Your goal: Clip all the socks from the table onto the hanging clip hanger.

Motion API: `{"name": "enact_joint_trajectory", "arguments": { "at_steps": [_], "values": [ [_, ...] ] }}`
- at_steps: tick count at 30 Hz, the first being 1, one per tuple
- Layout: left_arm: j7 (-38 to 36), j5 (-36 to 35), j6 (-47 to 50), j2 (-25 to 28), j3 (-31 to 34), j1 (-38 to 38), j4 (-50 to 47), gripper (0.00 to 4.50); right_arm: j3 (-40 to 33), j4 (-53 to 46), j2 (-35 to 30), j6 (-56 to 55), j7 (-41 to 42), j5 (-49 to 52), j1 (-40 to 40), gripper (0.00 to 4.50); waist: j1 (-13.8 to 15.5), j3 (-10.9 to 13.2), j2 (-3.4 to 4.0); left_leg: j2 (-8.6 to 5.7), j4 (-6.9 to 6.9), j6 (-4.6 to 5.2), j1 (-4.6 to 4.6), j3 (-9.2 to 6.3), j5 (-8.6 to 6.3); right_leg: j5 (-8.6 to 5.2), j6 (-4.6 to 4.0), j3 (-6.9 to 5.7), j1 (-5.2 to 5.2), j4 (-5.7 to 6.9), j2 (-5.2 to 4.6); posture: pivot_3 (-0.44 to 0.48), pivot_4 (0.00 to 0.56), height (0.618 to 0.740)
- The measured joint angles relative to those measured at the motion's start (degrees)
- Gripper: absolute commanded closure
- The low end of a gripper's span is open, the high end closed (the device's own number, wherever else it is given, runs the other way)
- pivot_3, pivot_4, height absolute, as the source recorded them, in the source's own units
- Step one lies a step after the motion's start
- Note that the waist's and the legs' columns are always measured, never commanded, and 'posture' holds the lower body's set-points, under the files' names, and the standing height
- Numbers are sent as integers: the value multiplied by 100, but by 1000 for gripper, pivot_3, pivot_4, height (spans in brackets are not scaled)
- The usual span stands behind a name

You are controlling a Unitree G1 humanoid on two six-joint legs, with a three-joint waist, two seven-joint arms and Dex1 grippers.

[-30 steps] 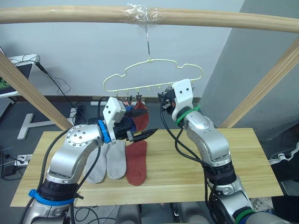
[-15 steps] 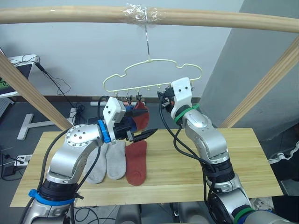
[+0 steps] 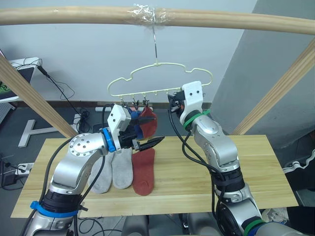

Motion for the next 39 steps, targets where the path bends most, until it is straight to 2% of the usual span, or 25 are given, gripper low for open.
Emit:
{"name": "enact_joint_trajectory", "arguments": {
  "at_steps": [2, 7, 10, 14, 19, 26, 31, 35, 39],
  "values": [
    [8, 0, -8, -14, 0, 9, 19, 606, -4, 0, 6, -11, 0, 1, -3, 4483, 0, 0, 0, 0, 0, 0, 0, -1, 0, 0, 0, 0, 0, 0, 0, 28, 152, 705],
    [190, 119, -18, -133, 3, 81, 179, 606, -7, 11, 18, -23, 4, 2, -12, 4496, -3, 0, 0, 0, 0, 0, 2, 0, 0, 0, 0, 0, 0, 2, 0, 27, 155, 705],
    [324, 529, -35, -100, -215, 226, 447, 52, -12, 11, 18, -23, 7, 2, -14, 4500, -3, -1, 2, 0, 0, 0, 3, 0, 0, 0, 0, 1, 0, 3, 0, 20, 158, 705],
    [415, 1054, -231, -121, -613, 445, 891, 17, -12, 11, 24, -22, 8, 2, -17, 4500, -2, -1, 2, 0, 0, 0, 2, 2, 0, 0, 0, 1, -2, 3, 0, 13, 161, 705],
    [889, 1757, -225, -457, -981, 313, 2002, 17, -4, 14, 44, -6, 12, 2, -23, 4500, -5, -3, 5, -2, 2, 1, 5, 4, 0, 0, 0, 3, -2, 11, 0, -2, 165, 705],
    [1230, 2092, -111, -1027, -1112, -312, 3531, 17, 7, 14, 83, 31, 12, 1, -27, 4500, -25, -4, 3, -2, 5, 1, 3, 2, 0, 0, -1, 1, -7, 24, 1, -20, 170, 705],
    [1250, 2254, -106, -1069, -1122, -454, 3892, 17, 8, 13, 95, 37, 10, 0, -29, 4500, -83, -5, 2, -2, 5, 1, 4, 1, 0, 0, -1, 1, -7, 30, 0, -29, 174, 705],
    [1262, 2274, 0, -1078, -1096, -521, 3990, 908, 10, 13, 102, 40, 6, 0, -29, 4500, -89, -6, 1, -2, 7, 1, 15, 3, 0, 0, 0, 4, -6, 45, 0, -32, 174, 705],
    [1164, 2262, 20, -1082, -1094, -490, 3981, 2122, 12, 13, 109, 47, 2, -1, -29, 4500, -93, -7, 2, -4, 8, 1, 23, 6, 0, 0, -1, 7, -6, 63, 0, -35, 173, 705]
  ]
}}
